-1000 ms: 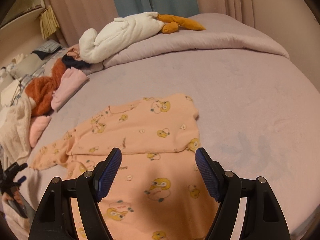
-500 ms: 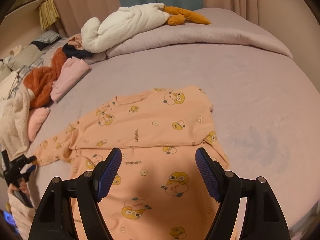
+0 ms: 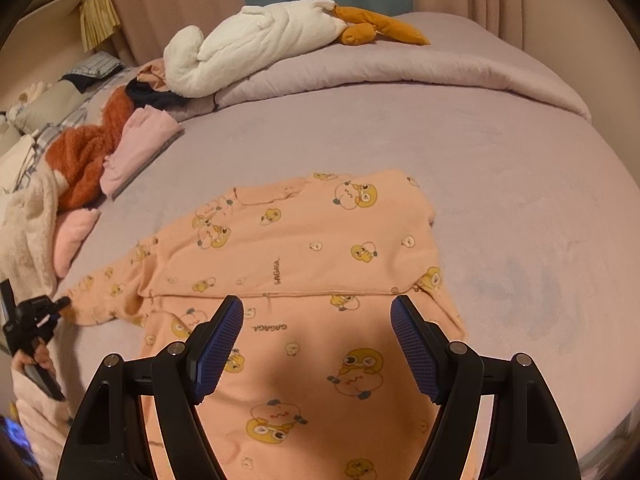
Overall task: Fold small clothes
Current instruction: 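Grasp the other sleeve cuff of the sleepsuit with the left gripper, then fold the held cuff across the body and open the left gripper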
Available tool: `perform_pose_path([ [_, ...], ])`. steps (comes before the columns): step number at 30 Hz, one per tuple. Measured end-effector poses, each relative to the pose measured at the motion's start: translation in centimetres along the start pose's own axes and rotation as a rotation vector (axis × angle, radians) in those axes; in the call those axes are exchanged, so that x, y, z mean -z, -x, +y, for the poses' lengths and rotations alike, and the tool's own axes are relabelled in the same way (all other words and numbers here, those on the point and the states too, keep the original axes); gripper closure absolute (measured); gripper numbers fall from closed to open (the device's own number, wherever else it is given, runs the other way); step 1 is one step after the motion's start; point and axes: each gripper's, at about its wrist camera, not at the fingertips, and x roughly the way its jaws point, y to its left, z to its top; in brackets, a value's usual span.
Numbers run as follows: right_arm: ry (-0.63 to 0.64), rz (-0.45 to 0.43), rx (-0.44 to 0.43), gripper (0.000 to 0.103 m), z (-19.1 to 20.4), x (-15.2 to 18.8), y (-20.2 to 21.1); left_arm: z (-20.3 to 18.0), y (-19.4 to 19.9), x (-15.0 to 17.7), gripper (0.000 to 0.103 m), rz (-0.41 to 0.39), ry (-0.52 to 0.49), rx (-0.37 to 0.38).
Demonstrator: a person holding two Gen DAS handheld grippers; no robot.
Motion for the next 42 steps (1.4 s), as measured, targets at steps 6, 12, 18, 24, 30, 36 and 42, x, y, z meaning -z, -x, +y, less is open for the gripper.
perform_pose_path([
  [6, -0.004, -0.001, -0.016, 0.027, 0.1, 0.3, 0.0, -3.6, 2.1, 0.1, 0.094, -0.041, -0.082, 0.051],
  [12, -0.023, -0.004, -0.014, 0.027, -0.3, 0.5, 0.1, -8.2, 3.2, 1.1, 0.094, -0.049, -0.201, 0.131],
  [18, -0.033, -0.007, -0.017, 0.027, -0.7, 0.7, 0.2, -13.0, 3.1, 3.7, 0.094, -0.008, -0.342, 0.205],
  [24, -0.043, -0.003, -0.023, 0.027, -1.1, 0.9, 0.0, -16.4, 0.7, 7.6, 0.094, 0.077, -0.459, 0.227],
  [30, -0.059, 0.0, -0.025, 0.027, -1.7, 1.1, -0.1, -18.1, -3.4, 12.0, 0.093, 0.189, -0.559, 0.178],
  [36, -0.085, 0.001, -0.033, 0.027, -2.4, 1.5, -0.2, -17.6, -5.3, 14.0, 0.091, 0.253, -0.57, 0.152],
  [42, -0.097, 0.027, -0.042, 0.027, -2.6, 1.3, -1.1, -16.6, -4.3, 13.4, 0.071, 0.31, -0.494, 0.255],
])
